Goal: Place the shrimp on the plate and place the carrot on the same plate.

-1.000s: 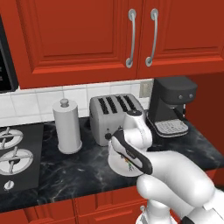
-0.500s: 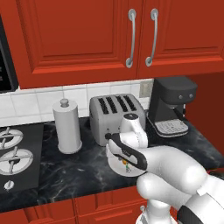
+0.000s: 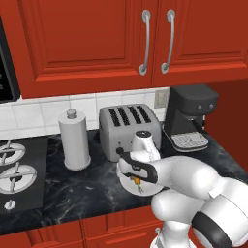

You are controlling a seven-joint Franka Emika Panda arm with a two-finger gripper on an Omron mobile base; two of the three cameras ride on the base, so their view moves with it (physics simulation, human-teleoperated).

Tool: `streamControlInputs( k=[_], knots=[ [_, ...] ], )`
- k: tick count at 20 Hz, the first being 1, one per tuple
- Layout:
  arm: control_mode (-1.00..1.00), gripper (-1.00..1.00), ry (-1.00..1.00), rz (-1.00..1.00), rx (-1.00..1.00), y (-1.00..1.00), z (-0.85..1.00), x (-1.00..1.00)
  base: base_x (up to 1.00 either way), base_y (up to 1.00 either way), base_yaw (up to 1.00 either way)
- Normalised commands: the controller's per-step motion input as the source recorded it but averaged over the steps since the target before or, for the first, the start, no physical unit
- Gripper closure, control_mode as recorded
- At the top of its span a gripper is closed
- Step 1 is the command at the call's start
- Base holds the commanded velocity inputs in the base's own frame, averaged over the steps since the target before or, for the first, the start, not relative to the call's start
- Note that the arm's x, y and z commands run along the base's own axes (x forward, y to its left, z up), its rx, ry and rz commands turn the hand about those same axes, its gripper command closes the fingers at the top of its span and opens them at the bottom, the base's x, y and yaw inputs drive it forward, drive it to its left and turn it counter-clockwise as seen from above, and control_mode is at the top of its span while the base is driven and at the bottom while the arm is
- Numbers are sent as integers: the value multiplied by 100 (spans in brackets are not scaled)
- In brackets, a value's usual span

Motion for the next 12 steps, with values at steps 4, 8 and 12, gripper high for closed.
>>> streamControlInputs(
  k=[4, 8, 12],
  knots=[
    [-100, 100, 0, 0, 0, 0, -12, 12, 0, 0, 0],
    [-100, 100, 0, 0, 0, 0, -7, 15, 0, 0, 0],
    [-100, 100, 1, 0, 0, 0, -1, 3, 0, 0, 0]
  ],
)
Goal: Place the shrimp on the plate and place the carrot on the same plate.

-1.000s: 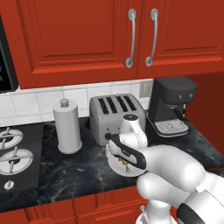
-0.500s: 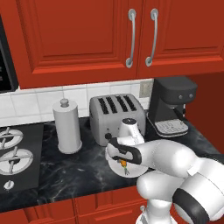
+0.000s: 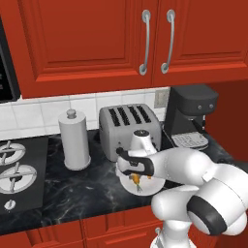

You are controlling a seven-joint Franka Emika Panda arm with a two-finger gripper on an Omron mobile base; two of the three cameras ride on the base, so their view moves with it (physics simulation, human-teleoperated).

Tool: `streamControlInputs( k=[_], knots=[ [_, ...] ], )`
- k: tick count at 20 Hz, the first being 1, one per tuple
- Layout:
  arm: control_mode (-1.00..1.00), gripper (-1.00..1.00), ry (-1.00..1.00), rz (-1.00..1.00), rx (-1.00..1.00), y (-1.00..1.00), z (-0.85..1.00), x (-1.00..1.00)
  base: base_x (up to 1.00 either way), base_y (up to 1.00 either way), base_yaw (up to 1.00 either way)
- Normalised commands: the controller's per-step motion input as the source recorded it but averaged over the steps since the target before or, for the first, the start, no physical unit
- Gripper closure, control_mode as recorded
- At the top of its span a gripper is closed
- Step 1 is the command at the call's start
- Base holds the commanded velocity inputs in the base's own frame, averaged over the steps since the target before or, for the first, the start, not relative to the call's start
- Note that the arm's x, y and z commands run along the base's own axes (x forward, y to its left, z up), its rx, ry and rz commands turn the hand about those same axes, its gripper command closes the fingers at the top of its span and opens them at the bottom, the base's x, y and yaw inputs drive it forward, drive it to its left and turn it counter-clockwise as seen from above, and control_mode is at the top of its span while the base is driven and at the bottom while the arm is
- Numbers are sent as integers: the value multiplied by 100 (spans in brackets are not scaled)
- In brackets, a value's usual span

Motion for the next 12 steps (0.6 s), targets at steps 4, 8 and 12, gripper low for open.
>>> streamControlInputs(
  k=[4, 8, 12],
  knots=[
    [-100, -100, 0, 0, 0, 0, 0, 0, 0, 0, 0],
    [-100, -100, 0, 0, 0, 0, 0, 0, 0, 0, 0],
    [-100, -100, 0, 0, 0, 0, 0, 0, 0, 0, 0]
  ],
)
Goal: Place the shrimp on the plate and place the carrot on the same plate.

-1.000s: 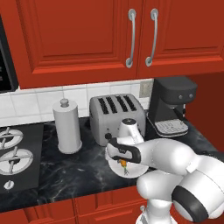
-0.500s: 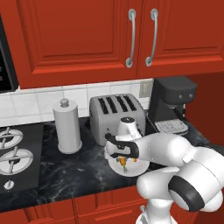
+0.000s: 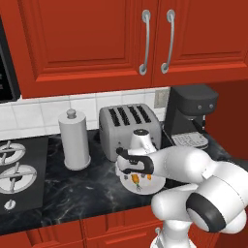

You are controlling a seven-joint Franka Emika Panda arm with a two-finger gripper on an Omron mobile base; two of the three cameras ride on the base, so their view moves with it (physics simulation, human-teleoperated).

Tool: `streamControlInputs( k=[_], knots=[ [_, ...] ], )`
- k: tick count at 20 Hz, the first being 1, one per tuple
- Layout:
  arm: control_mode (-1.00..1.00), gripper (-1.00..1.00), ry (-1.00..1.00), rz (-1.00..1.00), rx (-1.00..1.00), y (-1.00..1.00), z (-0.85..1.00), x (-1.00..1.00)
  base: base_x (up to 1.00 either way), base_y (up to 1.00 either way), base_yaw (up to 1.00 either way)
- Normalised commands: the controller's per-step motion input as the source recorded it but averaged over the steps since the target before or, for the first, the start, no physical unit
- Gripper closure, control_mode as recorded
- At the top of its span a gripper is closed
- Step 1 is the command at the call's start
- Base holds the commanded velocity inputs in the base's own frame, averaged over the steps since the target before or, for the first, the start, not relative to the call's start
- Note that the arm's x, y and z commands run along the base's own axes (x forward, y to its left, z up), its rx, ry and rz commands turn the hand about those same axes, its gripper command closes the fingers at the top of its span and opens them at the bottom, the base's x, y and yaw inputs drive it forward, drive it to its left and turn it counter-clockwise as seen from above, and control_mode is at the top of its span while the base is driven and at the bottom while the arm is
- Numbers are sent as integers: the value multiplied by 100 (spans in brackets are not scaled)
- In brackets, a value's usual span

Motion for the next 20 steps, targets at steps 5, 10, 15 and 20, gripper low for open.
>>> streamControlInputs(
  k=[5, 10, 15, 20],
  knots=[
    [-100, -100, -1, 0, 0, 0, 18, -16, 0, 0, 0],
    [-100, -100, -2, 0, 0, -5, 49, -54, 0, 0, 0],
    [-100, -100, -2, 0, 0, -22, 58, -74, 0, 0, 0],
    [-100, -100, -3, 0, 0, -44, 68, -84, 0, 0, 0]
  ],
)
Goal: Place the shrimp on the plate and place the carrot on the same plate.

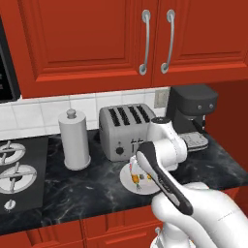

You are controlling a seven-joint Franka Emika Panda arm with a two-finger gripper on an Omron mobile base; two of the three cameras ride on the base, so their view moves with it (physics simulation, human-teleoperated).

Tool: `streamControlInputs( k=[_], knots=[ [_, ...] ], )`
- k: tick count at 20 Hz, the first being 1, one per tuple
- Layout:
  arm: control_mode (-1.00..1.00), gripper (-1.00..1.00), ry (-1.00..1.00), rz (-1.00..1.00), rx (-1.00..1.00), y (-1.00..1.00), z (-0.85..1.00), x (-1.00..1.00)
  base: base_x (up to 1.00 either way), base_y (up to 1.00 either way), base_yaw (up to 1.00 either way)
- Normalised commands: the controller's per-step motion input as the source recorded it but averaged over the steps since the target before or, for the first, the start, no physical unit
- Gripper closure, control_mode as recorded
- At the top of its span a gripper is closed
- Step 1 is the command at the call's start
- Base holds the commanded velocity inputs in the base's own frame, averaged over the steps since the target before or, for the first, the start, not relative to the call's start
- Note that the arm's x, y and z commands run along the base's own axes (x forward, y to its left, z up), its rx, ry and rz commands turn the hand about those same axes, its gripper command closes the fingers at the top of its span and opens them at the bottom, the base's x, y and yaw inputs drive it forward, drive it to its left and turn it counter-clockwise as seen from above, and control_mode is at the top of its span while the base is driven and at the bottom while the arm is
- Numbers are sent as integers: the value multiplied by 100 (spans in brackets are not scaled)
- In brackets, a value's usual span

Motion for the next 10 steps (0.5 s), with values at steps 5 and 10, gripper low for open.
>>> streamControlInputs(
  k=[5, 10],
  knots=[
    [-100, -100, -1, 0, 0, -44, 64, -84, 0, 0, 0],
    [-100, -100, -2, 0, 0, -46, 59, -52, 0, 0, 0]
  ],
)
